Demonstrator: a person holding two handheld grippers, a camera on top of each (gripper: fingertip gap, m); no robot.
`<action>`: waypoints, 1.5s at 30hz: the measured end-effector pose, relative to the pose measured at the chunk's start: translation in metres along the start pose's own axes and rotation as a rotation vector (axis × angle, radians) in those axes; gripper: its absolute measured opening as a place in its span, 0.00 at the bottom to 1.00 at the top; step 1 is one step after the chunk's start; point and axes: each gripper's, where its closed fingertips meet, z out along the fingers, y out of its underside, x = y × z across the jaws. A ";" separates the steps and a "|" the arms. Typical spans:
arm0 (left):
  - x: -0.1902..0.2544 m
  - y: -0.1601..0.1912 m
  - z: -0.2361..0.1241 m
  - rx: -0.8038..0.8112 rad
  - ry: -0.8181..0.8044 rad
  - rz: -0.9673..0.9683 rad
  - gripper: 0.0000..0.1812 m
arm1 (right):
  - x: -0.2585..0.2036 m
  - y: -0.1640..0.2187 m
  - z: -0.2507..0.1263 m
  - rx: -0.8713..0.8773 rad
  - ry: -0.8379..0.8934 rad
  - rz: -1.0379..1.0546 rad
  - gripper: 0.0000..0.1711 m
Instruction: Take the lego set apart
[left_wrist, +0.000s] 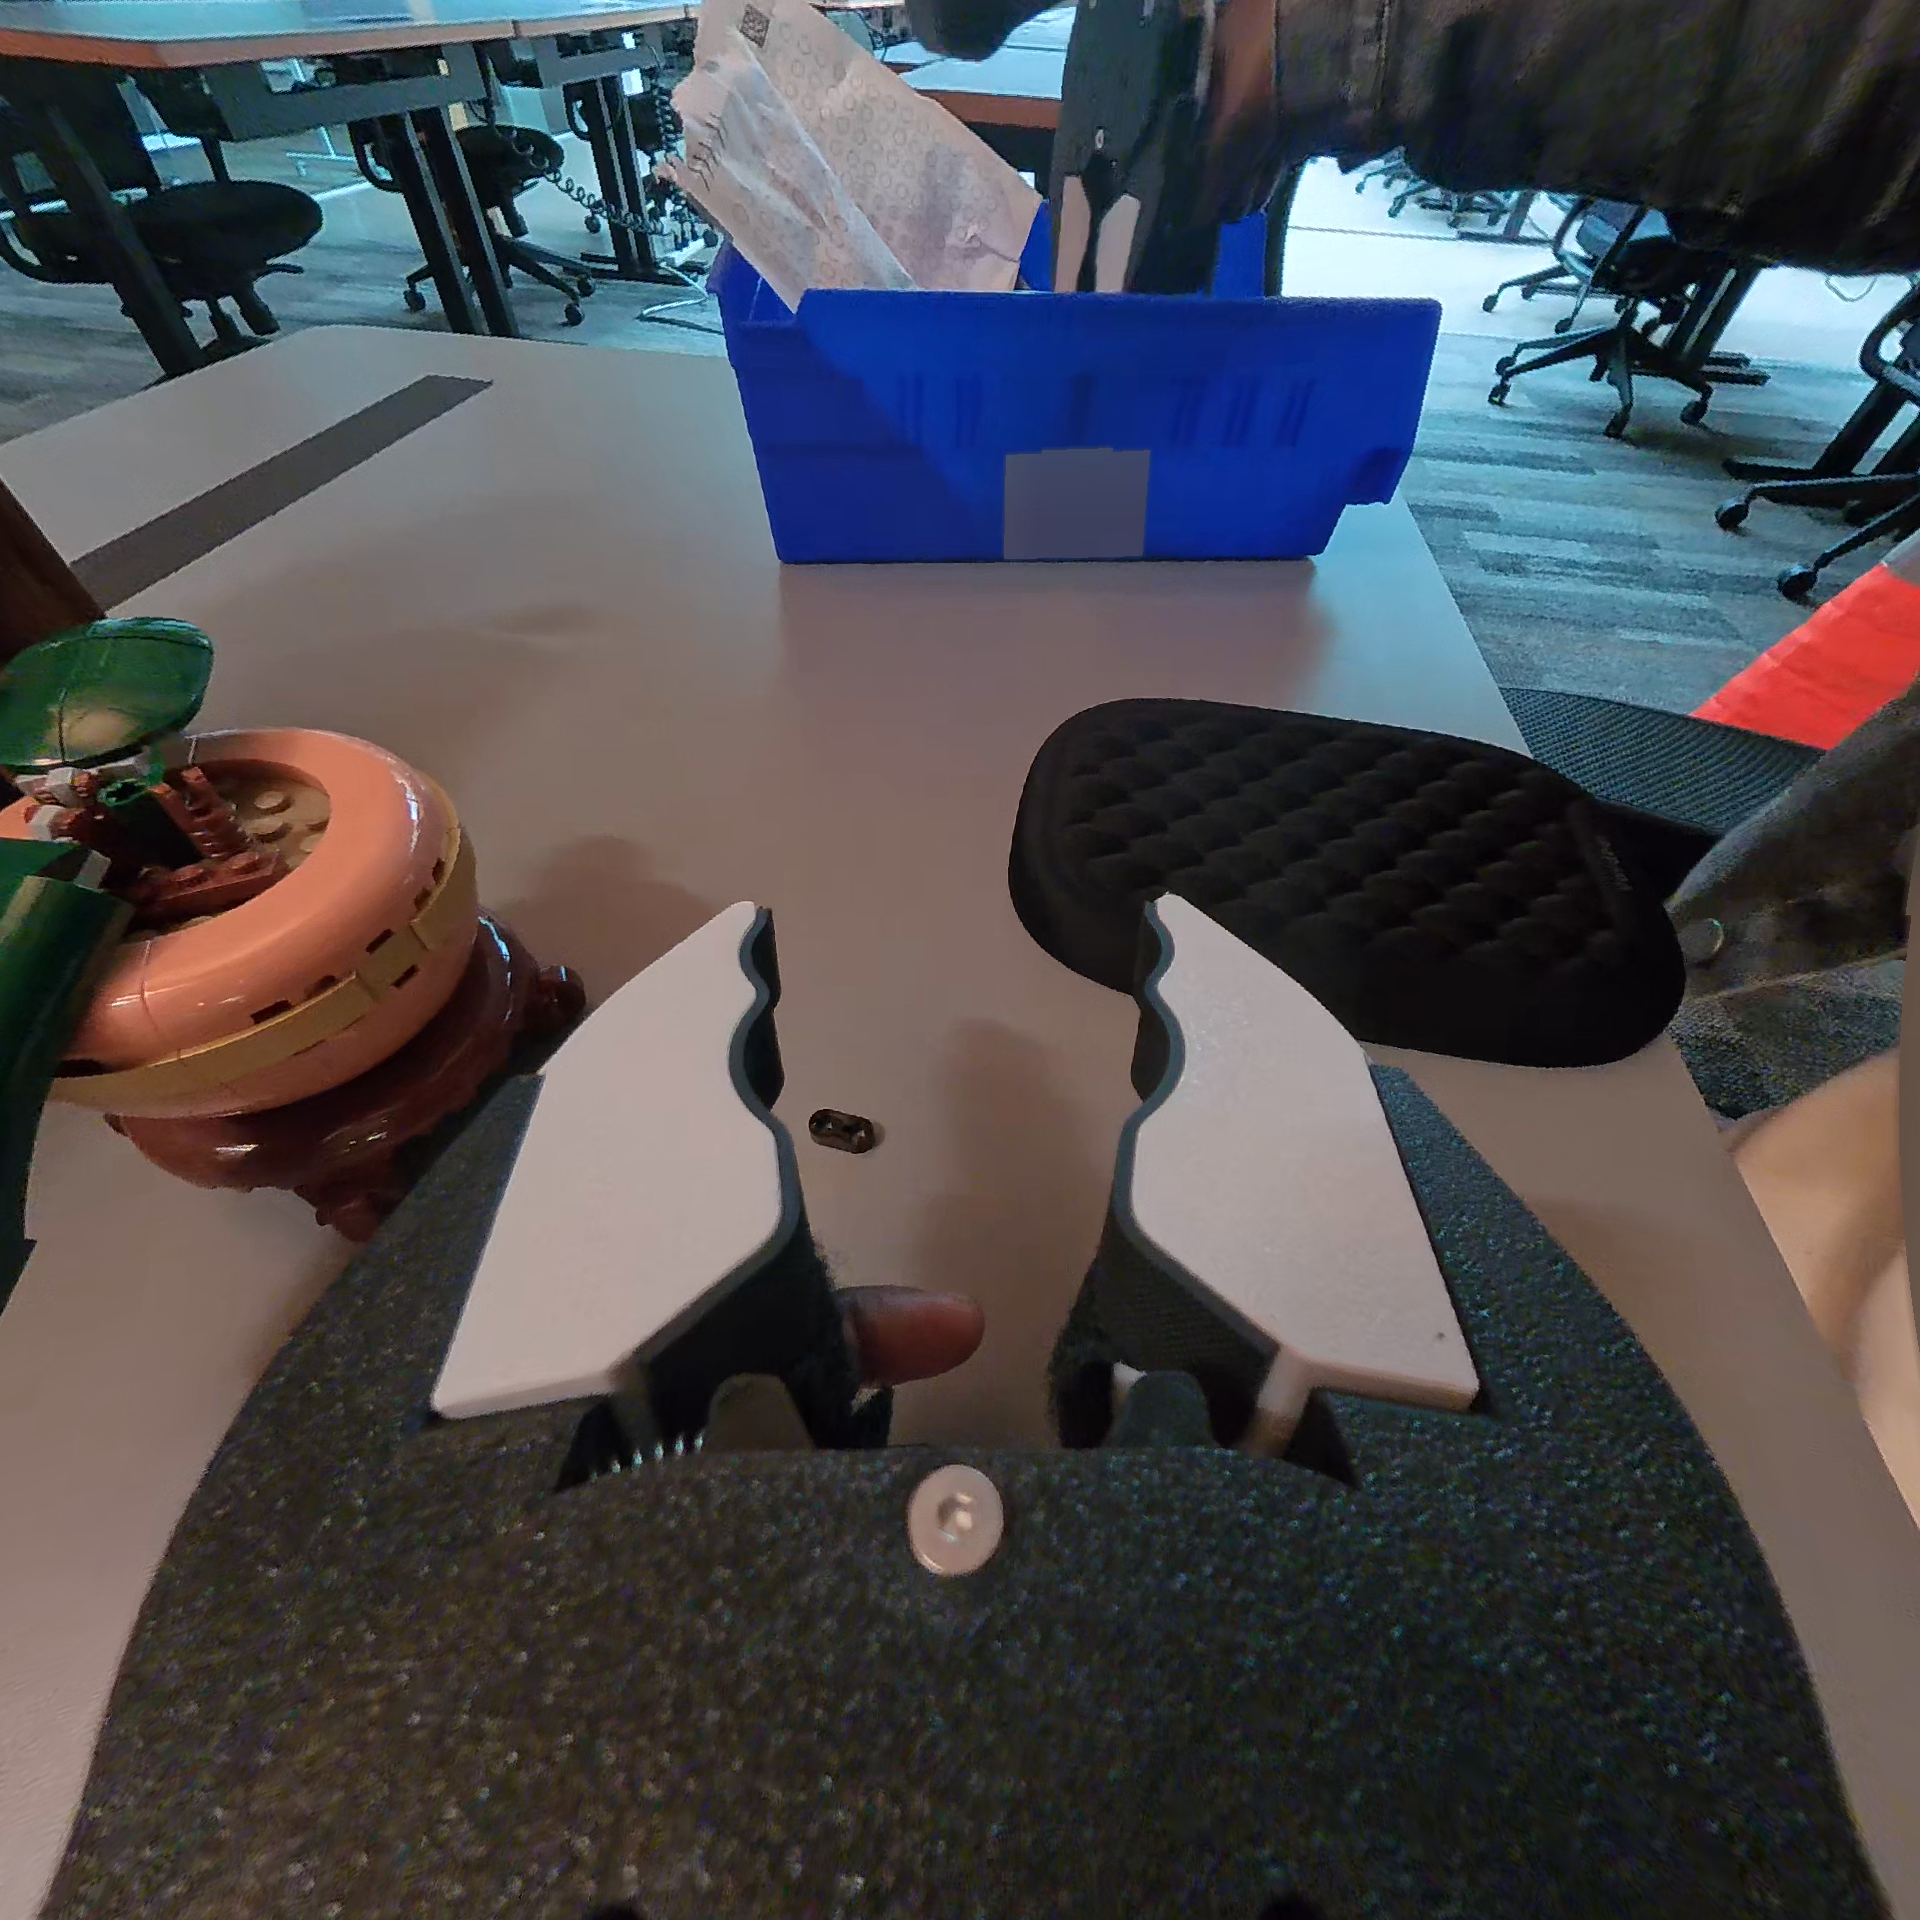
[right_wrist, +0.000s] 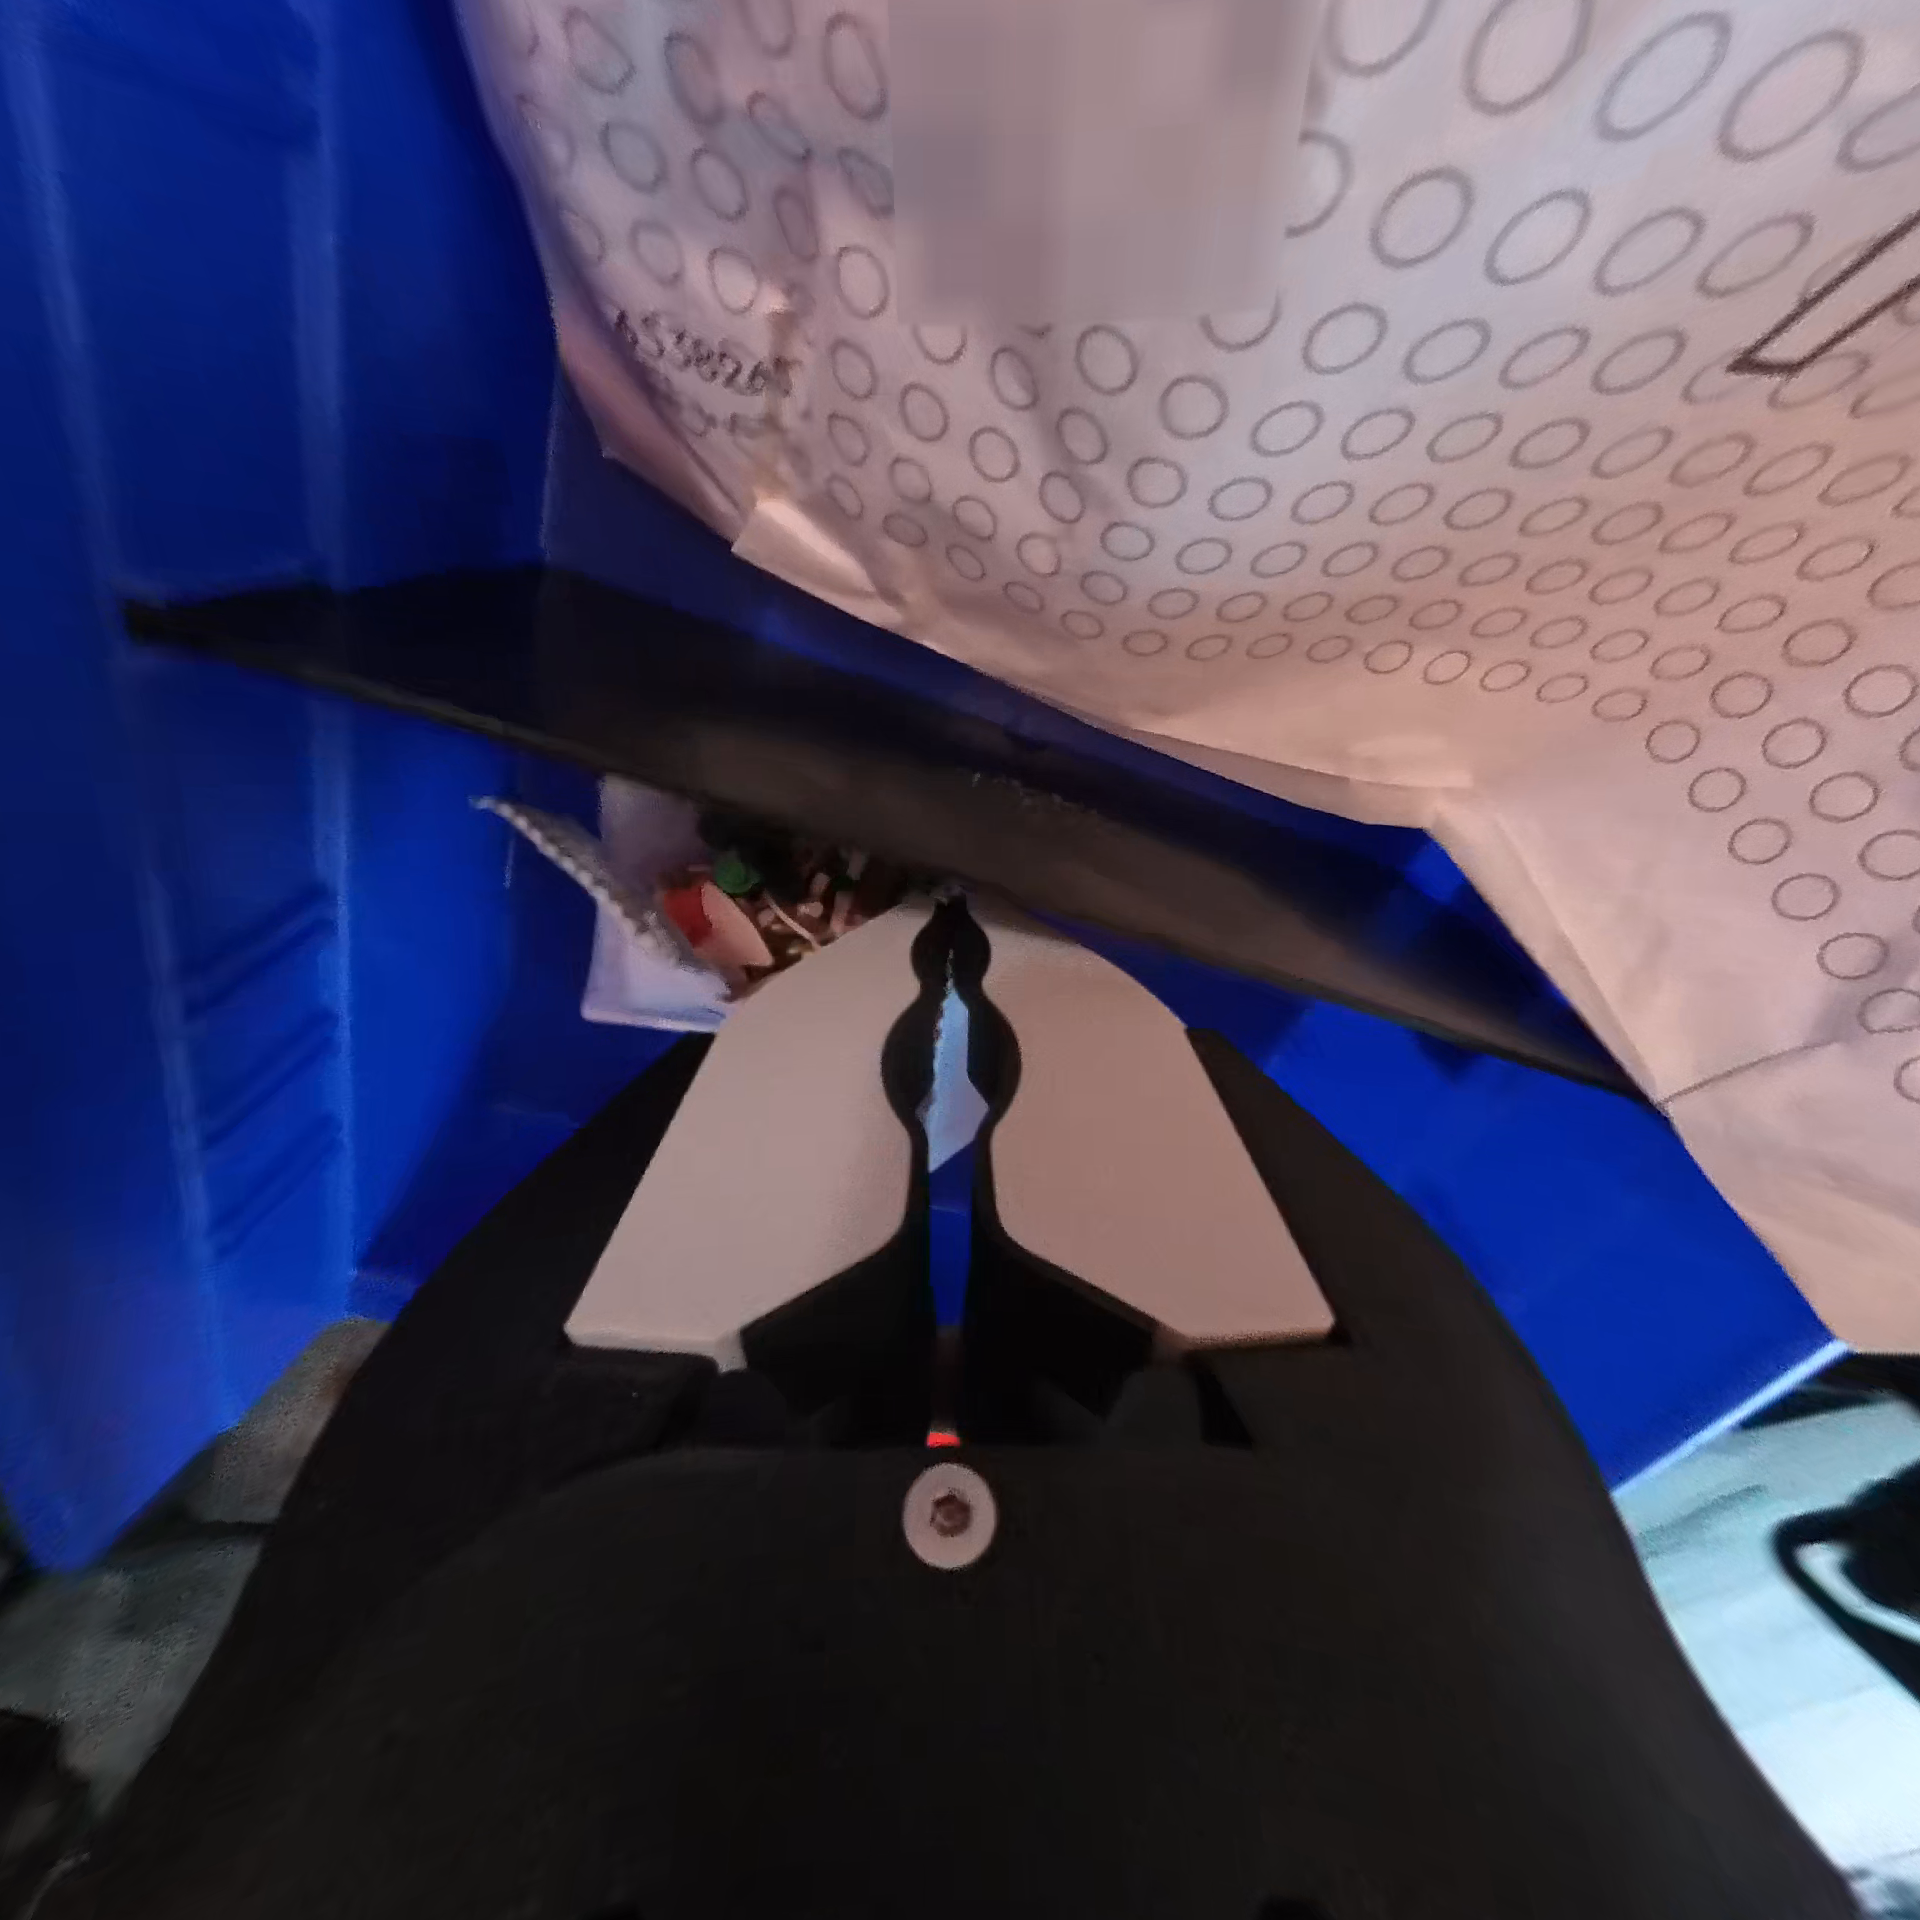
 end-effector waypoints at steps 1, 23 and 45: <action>0.000 0.000 0.000 -0.001 0.000 -0.001 0.36 | 0.000 0.001 -0.001 0.012 0.008 -0.041 0.00; -0.002 0.005 0.003 -0.026 -0.010 -0.002 0.36 | -0.007 -0.027 -0.035 0.697 -0.177 -0.112 0.00; -0.001 0.005 0.002 -0.023 -0.005 0.005 0.36 | -0.014 -0.027 -0.025 0.596 -0.176 0.031 0.10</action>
